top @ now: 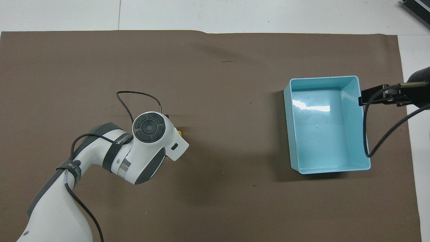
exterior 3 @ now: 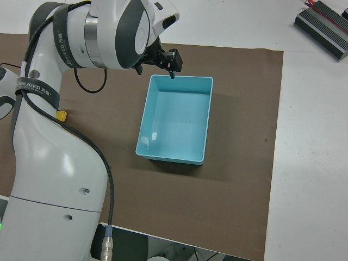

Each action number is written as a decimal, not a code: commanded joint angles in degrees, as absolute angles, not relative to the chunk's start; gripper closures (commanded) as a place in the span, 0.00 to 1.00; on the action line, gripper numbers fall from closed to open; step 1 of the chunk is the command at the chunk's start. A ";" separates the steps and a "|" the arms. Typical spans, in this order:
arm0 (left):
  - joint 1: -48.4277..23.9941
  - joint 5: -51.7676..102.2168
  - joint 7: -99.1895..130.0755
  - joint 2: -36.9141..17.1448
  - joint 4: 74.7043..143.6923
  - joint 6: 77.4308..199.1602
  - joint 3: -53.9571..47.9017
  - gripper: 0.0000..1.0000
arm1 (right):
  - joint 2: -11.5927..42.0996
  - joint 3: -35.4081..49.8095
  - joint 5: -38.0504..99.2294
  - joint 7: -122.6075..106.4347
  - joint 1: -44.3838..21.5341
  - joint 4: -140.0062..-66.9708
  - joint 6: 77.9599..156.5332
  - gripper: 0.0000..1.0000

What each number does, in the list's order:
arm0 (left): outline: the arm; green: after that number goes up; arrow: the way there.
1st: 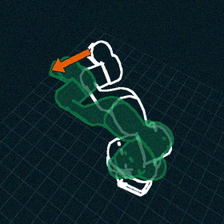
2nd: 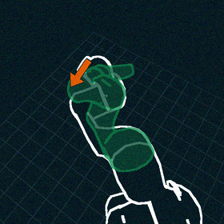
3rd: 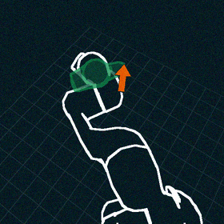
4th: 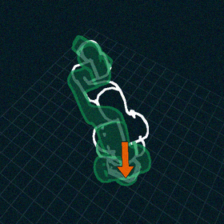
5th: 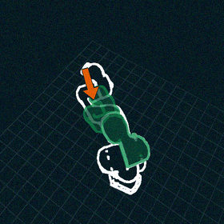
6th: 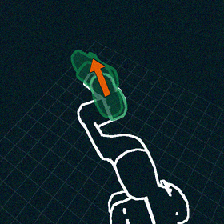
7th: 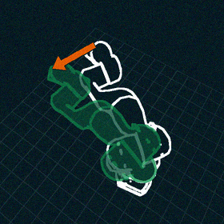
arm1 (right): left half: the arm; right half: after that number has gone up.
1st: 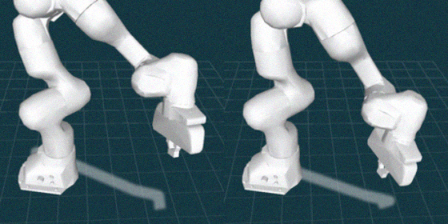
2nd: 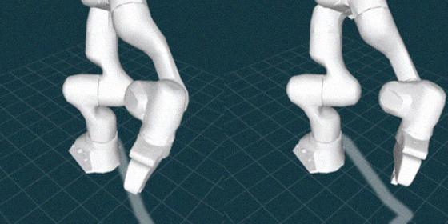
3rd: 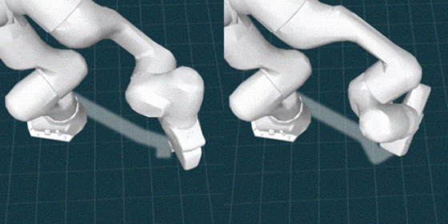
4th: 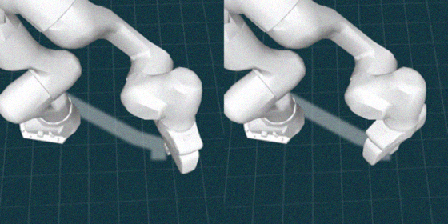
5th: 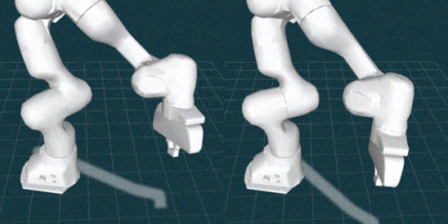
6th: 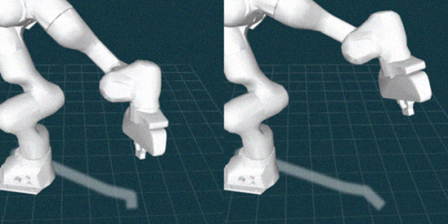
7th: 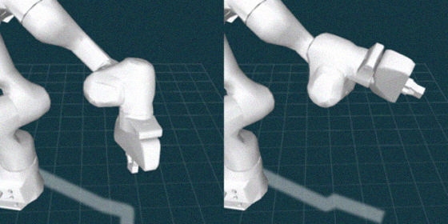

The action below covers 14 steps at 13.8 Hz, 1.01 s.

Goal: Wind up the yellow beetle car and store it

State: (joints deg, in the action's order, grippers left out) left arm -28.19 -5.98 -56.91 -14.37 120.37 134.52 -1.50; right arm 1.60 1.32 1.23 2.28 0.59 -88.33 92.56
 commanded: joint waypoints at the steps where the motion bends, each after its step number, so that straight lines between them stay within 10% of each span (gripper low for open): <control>1: -24.70 -7.29 -58.89 -17.40 120.85 136.85 -0.97 1.00 | 1.32 1.67 1.84 3.16 1.05 -88.07 92.11 0.00; 5: -22.41 -7.29 -60.21 -17.40 120.76 135.44 -0.88 1.00 | 1.32 1.67 1.85 3.16 1.14 -88.07 92.11 0.00; 6: -22.50 -7.29 -60.21 -17.32 120.24 134.57 -0.79 0.66 | 1.32 1.67 1.76 3.16 1.14 -88.07 92.11 0.00; 7: -22.50 -7.29 -60.12 -17.40 119.71 133.60 -0.88 0.01 | 1.32 1.67 1.84 3.16 1.06 -88.07 92.11 0.00; 14: -22.15 -7.21 -59.15 -10.73 114.62 122.27 0.08 0.00 | 1.32 1.67 1.85 3.16 1.14 -88.07 92.11 0.00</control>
